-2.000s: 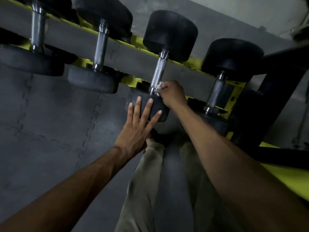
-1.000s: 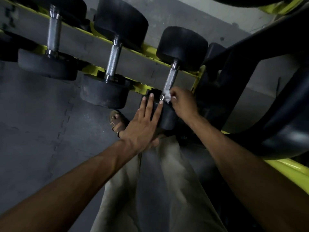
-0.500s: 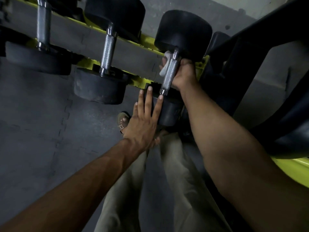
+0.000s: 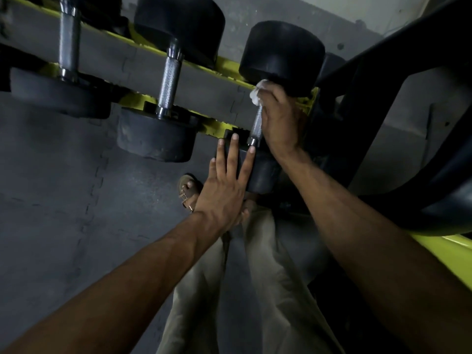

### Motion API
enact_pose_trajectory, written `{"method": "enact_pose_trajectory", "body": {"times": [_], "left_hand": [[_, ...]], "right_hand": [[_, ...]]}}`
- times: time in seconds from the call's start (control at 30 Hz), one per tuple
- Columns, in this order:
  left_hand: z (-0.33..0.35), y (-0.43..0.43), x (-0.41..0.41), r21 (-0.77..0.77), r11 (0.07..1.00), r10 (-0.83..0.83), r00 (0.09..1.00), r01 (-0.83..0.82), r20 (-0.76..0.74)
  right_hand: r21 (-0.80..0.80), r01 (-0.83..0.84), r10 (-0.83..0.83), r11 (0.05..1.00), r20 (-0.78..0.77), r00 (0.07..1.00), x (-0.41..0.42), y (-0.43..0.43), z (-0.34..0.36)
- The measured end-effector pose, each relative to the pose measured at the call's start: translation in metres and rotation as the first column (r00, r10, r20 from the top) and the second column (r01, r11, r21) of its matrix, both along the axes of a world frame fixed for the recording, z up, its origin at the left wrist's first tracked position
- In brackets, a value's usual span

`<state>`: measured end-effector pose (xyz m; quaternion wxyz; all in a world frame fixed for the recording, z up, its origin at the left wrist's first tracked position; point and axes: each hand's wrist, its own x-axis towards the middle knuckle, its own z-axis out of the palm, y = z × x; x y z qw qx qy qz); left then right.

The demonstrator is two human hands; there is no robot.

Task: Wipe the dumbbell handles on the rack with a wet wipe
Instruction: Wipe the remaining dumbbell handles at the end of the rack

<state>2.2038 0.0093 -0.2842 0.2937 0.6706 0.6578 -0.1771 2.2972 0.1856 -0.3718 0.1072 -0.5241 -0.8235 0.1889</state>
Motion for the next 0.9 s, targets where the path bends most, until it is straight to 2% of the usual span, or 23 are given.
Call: {"method": "enact_pose_trajectory", "body": {"times": [0.07,0.1,0.17,0.27,0.3,0.33,0.4,0.47,0.57,0.63,0.77,0.83,0.87,0.9], "left_hand": [[0.002,0.001,0.0,-0.004,1.0,-0.005,1.0,0.005,0.006],[0.004,0.001,0.001,-0.013,1.0,0.0,1.0,0.0,0.009],[0.011,0.001,0.003,-0.026,0.999,0.02,1.0,-0.02,0.01],[0.019,-0.01,0.009,0.009,1.0,-0.01,1.0,0.01,-0.011],[0.021,-0.017,0.013,0.004,0.999,-0.033,0.999,0.033,-0.012],[0.022,-0.023,0.015,-0.006,0.998,-0.056,0.998,0.056,-0.017],[0.022,-0.031,0.019,-0.015,0.996,-0.083,0.996,0.083,-0.038],[0.02,-0.032,0.022,-0.014,0.996,-0.084,0.995,0.084,-0.048],[0.017,-0.031,0.022,-0.014,0.997,-0.074,0.996,0.074,-0.049],[0.015,-0.032,0.02,-0.009,0.997,-0.074,0.996,0.074,-0.048],[0.015,-0.032,0.019,-0.033,0.997,-0.072,0.997,0.071,-0.036],[0.015,-0.033,0.02,-0.04,0.997,-0.067,0.997,0.066,-0.036],[0.015,-0.032,0.02,-0.038,0.997,-0.071,0.997,0.07,-0.039],[0.015,-0.032,0.019,-0.037,0.996,-0.078,0.996,0.076,-0.043]], "right_hand": [[0.0,-0.229,0.223,0.974,0.216,0.951,0.002,-0.004,-0.001],[-0.024,-0.342,0.327,0.939,0.365,0.872,-0.001,-0.006,0.004],[-0.301,-0.481,0.564,0.823,0.526,0.636,-0.019,-0.008,0.034],[-0.689,-0.427,0.81,0.586,0.485,0.33,-0.061,0.011,0.067],[-0.759,-0.389,0.852,0.522,0.448,0.27,-0.07,0.018,0.069],[-0.791,-0.352,0.864,0.501,0.436,0.252,-0.076,0.022,0.065],[-0.813,-0.272,0.847,0.515,0.435,0.304,-0.077,0.019,0.063],[-0.78,-0.32,0.828,0.538,0.417,0.375,-0.067,0.017,0.063],[-0.629,-0.479,0.755,0.612,0.283,0.592,-0.034,0.019,0.062],[-0.514,-0.513,0.665,0.687,0.162,0.729,-0.006,0.01,0.057],[-0.316,-0.479,0.519,0.819,0.051,0.853,0.028,-0.006,0.048],[-0.278,-0.275,0.285,0.92,-0.004,0.959,0.028,0.0,0.04],[-0.302,-0.116,0.1,0.946,-0.067,0.993,0.026,0.004,0.035],[-0.355,0.053,-0.104,0.933,-0.127,0.986,0.024,0.004,0.033]]}}
